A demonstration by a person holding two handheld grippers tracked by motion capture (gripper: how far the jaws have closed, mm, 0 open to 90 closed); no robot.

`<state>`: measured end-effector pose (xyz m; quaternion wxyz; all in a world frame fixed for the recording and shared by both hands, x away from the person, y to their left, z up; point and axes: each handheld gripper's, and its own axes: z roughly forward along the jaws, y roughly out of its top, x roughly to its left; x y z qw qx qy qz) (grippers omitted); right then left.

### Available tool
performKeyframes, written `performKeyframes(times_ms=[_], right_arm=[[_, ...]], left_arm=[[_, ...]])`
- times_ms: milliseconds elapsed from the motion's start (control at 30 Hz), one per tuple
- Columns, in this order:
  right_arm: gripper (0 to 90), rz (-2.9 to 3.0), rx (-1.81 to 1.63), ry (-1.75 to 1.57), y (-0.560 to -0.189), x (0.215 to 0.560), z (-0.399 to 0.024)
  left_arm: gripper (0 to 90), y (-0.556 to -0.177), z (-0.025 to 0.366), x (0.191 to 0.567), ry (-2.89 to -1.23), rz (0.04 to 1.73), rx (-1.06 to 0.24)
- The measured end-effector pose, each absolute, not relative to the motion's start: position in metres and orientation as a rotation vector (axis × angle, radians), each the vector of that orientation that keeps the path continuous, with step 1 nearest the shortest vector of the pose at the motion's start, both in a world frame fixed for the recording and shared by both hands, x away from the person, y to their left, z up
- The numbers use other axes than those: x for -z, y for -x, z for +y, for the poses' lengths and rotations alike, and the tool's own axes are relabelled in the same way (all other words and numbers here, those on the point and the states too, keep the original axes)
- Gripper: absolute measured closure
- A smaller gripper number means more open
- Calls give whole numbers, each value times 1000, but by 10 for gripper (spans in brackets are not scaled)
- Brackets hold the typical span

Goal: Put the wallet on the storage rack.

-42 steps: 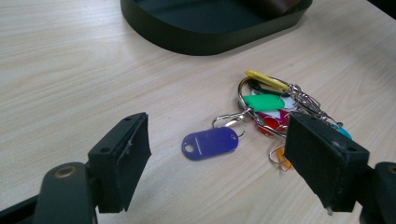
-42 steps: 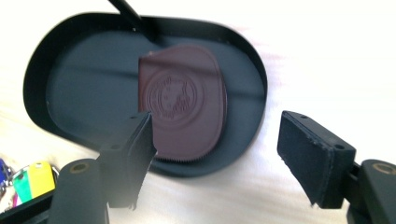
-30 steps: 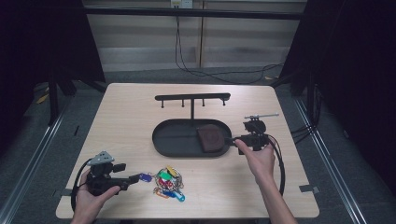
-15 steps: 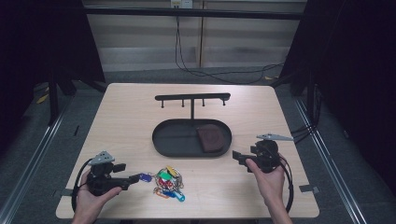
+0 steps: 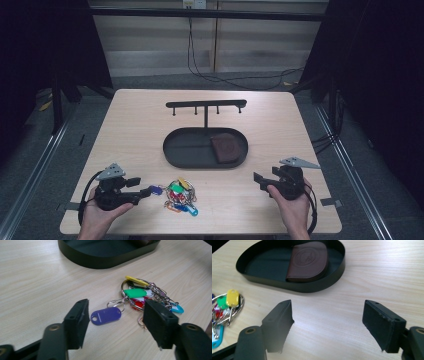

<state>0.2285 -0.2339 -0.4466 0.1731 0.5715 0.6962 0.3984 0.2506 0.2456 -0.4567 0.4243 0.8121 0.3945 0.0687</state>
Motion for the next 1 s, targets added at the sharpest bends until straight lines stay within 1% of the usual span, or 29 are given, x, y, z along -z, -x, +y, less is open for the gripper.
performKeyframes(times_ms=[67,167,333,433,533,567,667,800,900,1000], right_arm=[[266,1996,-1122,-1600,-226,448,-231],[266,2006,-1118,-1596,-226,450,-228],[266,2029,-1105,-1591,-228,453,-224],[266,2018,-1114,-1598,-227,451,-227],[266,2013,-1114,-1608,-227,451,-229],[266,2015,-1110,-1614,-227,452,-230],[266,2017,-1105,-1617,-228,453,-230],[266,2023,-1102,-1614,-228,453,-229],[265,2026,-1099,-1619,-228,453,-230],[264,2026,-1096,-1623,-229,453,-230]], left_arm=[[444,-248,242,458,-2055,972,-173],[468,-249,235,456,-2080,968,-157],[538,-251,216,442,-2159,939,-136],[555,-252,204,434,-2195,913,-121],[559,-251,191,427,-2292,824,-162],[560,-251,188,426,-2303,807,-157],[586,-253,177,425,-2385,740,-179],[644,-258,169,428,-2457,688,-138],[654,-260,167,431,-2508,682,-114],[654,-261,164,434,-2556,641,-101]])
